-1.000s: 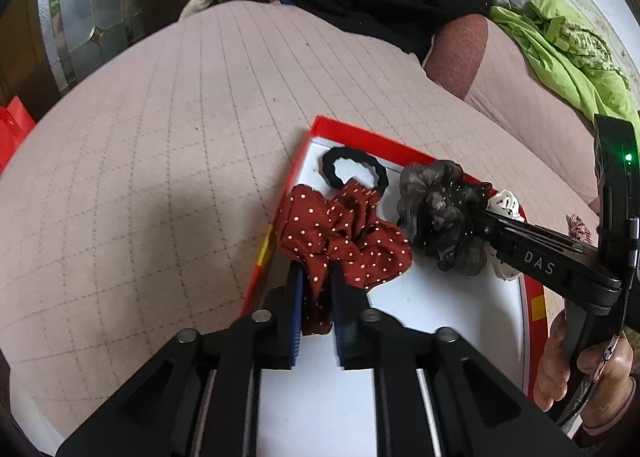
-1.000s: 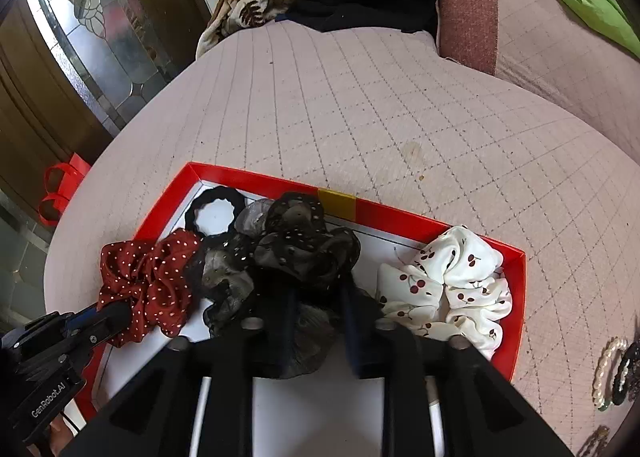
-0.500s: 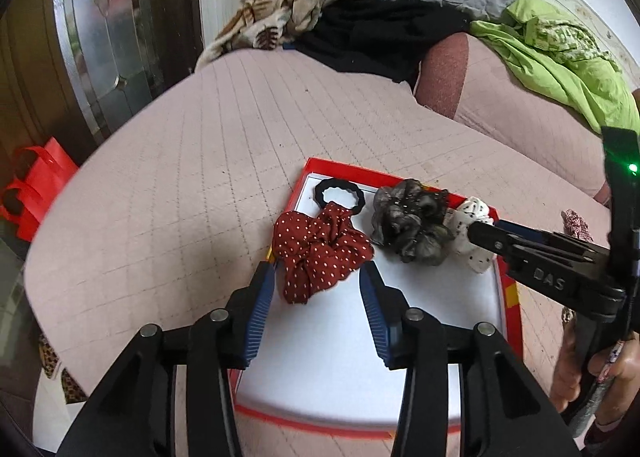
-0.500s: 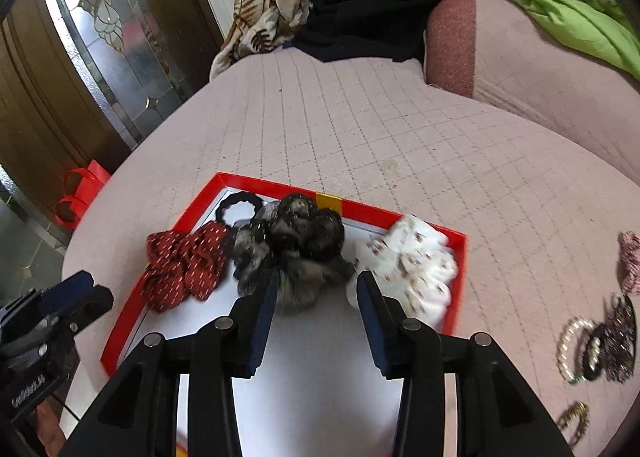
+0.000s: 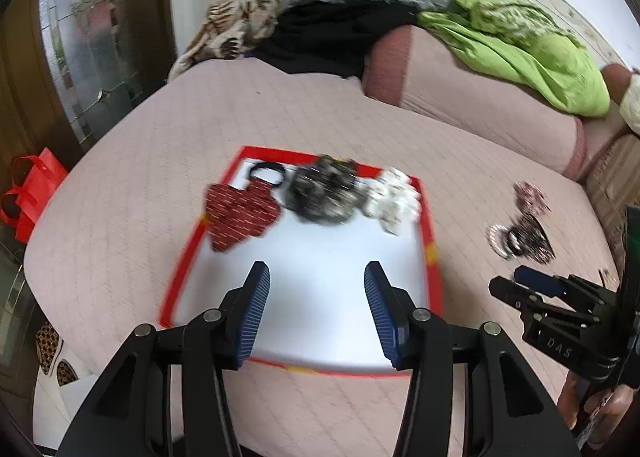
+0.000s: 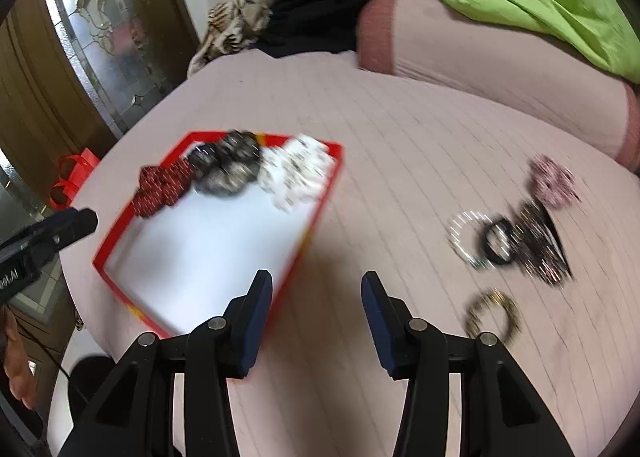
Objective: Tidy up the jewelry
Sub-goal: 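Move both grippers back toward the remaining bracelets and clip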
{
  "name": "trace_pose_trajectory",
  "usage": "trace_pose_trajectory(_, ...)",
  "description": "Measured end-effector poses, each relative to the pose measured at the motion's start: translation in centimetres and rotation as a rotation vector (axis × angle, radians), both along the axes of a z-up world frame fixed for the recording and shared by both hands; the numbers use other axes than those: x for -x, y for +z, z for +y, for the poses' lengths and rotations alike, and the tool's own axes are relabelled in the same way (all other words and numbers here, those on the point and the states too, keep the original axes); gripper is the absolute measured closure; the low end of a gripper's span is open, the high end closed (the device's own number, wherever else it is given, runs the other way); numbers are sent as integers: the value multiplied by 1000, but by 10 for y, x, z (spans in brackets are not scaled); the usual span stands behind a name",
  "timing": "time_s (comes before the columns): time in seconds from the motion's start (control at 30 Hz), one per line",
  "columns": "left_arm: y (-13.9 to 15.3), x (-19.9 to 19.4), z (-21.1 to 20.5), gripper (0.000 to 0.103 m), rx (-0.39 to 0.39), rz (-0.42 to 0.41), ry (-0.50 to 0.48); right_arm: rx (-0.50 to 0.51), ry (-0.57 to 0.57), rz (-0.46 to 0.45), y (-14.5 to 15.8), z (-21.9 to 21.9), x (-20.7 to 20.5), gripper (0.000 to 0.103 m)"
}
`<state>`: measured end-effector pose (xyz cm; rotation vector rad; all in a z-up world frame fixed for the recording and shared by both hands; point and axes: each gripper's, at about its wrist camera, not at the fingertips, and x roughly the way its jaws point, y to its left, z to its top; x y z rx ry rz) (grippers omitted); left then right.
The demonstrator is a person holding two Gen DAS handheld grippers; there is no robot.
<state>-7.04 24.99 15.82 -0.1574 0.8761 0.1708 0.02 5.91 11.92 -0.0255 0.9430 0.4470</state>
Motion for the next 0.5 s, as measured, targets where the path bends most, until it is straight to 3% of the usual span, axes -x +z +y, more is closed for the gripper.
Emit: trace_pose_trajectory(0.5,-6,23,-109,55,-53,27,-160,28,-189,19,-23,-117,54,47)
